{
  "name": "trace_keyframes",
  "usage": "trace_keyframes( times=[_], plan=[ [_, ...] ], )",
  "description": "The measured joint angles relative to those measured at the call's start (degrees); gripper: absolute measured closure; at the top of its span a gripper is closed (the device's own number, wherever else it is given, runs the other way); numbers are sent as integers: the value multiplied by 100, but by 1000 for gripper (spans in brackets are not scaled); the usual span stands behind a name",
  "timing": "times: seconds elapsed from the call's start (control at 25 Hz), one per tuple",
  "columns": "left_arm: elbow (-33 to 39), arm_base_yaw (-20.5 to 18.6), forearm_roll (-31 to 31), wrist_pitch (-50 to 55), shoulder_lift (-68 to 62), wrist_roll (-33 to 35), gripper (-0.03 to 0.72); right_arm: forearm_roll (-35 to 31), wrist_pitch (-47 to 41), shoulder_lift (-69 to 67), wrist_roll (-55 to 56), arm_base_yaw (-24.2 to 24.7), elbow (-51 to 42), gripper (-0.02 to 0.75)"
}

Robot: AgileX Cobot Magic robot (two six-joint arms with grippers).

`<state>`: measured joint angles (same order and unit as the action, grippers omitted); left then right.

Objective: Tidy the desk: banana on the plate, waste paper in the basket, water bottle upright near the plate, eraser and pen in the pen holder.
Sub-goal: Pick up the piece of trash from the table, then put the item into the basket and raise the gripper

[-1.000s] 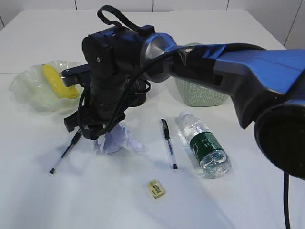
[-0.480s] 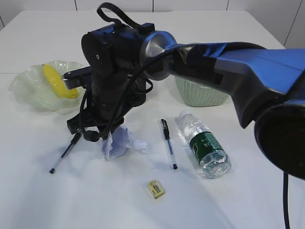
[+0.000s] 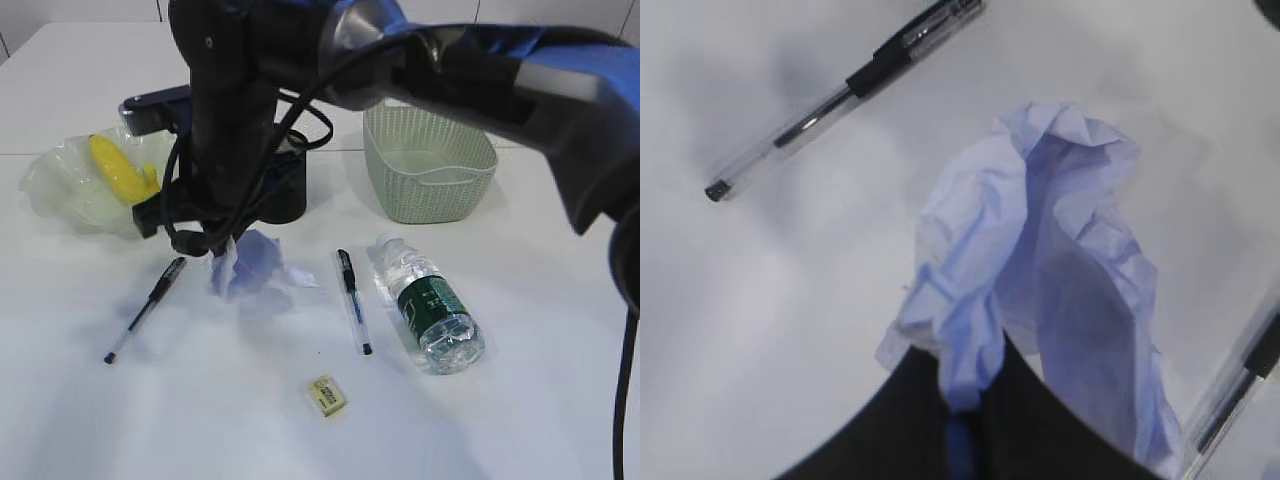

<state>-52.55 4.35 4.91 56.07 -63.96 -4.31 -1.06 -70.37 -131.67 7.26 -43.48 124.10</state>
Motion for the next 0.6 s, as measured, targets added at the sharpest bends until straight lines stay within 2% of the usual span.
trace_keyframes(
  times=[0.32,0.6],
  plan=[
    [0,0,-12,-26,0,0,347,343,-72,768,-201,0,8,733],
    [0,0,-22,-30,0,0,350,572,-100,1399,-237,256,8,734]
  ],
)
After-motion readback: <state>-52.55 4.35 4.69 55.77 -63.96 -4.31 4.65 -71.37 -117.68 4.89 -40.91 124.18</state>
